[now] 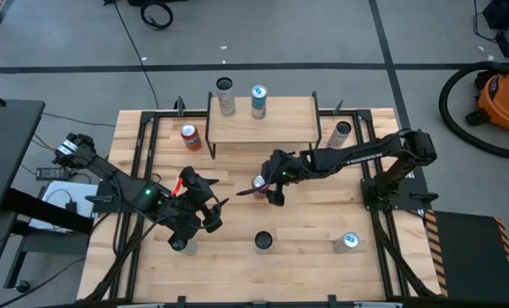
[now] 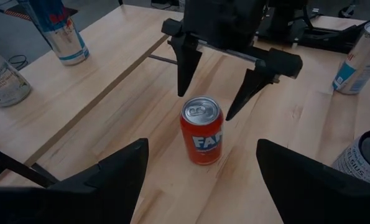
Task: Place canned beverage on shelf
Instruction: Put the bottom red soda can on the shelf
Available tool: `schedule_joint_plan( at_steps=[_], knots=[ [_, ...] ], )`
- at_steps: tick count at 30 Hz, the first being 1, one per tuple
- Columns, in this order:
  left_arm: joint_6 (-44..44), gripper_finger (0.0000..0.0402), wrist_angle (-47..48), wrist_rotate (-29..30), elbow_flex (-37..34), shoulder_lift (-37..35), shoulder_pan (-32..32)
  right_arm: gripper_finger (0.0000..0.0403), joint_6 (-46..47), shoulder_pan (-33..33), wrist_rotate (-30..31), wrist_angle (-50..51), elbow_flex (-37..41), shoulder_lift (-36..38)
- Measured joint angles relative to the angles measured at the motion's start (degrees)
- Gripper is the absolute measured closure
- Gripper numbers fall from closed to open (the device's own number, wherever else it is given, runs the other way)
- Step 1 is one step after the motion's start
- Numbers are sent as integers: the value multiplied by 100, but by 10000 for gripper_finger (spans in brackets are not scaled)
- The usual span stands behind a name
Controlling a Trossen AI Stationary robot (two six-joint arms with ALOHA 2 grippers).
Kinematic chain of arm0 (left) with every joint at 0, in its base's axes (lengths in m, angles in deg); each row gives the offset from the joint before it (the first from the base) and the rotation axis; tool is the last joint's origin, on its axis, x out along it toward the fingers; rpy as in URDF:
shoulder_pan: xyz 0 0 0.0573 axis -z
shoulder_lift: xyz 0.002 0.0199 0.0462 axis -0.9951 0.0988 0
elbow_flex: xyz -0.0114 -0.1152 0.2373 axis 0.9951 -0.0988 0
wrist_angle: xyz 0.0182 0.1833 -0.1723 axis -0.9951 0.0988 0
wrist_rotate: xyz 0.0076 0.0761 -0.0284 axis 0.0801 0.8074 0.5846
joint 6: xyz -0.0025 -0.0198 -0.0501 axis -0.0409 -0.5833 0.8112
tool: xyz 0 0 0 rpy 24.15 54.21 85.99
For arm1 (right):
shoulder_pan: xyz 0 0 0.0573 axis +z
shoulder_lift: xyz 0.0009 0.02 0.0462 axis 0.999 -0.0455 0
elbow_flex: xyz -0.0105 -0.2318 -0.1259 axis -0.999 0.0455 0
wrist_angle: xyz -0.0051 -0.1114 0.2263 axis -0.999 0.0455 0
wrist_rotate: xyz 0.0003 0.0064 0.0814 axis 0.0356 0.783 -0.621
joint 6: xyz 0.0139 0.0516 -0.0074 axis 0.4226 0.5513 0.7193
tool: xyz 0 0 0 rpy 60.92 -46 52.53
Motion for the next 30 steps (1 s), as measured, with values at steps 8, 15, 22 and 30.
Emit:
schedule_joint_plan(
  at_steps=[8, 15, 22, 30],
  knots=[
    [-1, 91, -2, 0, 0, 0, 0, 6, -70, -15, 65, -123, 0, -9],
    [0, 91, 0, 0, 0, 0, 0, 6, -92, -13, 220, -154, 0, -9],
    [1, 91, -1, 0, 0, 0, 0, 6, -94, -48, -22, -198, 0, -9],
    [0, 91, -64, -2, 0, 0, 0, 6, -58, -80, 5, -154, 31, -350]
  ],
)
